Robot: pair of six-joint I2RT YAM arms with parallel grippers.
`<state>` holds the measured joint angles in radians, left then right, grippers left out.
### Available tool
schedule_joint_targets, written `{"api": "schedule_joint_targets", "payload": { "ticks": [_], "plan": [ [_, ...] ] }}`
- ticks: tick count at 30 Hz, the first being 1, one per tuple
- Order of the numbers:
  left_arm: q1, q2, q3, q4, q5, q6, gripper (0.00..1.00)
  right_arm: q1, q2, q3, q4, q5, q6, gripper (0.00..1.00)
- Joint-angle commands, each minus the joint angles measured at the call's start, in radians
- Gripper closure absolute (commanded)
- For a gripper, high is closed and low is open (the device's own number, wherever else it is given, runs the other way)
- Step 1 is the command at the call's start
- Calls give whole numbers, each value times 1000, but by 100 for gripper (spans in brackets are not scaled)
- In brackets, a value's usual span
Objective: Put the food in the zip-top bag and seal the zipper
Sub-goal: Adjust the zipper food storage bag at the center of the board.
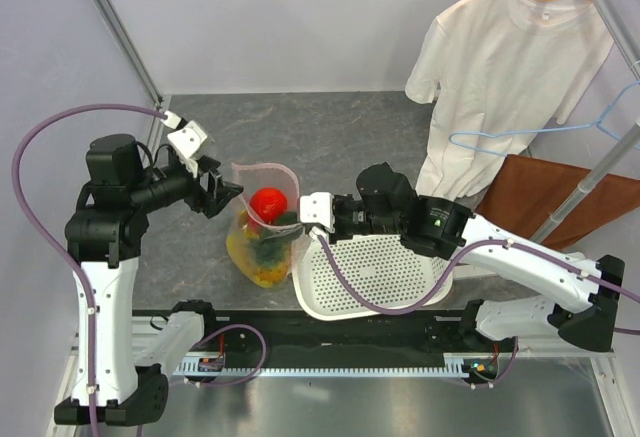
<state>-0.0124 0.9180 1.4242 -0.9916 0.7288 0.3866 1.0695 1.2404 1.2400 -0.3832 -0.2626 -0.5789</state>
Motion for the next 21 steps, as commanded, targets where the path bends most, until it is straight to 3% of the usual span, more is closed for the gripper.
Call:
{"api": "schedule_joint_targets", "payload": {
  "ticks": [1, 4, 10, 16, 21],
  "plan": [
    [9, 70, 27, 48, -23, 268, 26, 9, 23, 32, 89, -78, -93, 100],
    [9, 117, 41, 42, 3, 325, 30, 18, 62, 47, 118, -86, -90, 100],
    [9, 200, 50, 24, -34, 258, 32, 32, 85, 33, 182, -75, -90, 100],
    [38, 205, -30, -70, -20, 293, 35, 32, 113, 39, 237, -64, -84, 100],
    [52, 208, -30, -58, -54, 252, 73, 33, 183, 61, 338, -14, -88, 100]
  ]
}}
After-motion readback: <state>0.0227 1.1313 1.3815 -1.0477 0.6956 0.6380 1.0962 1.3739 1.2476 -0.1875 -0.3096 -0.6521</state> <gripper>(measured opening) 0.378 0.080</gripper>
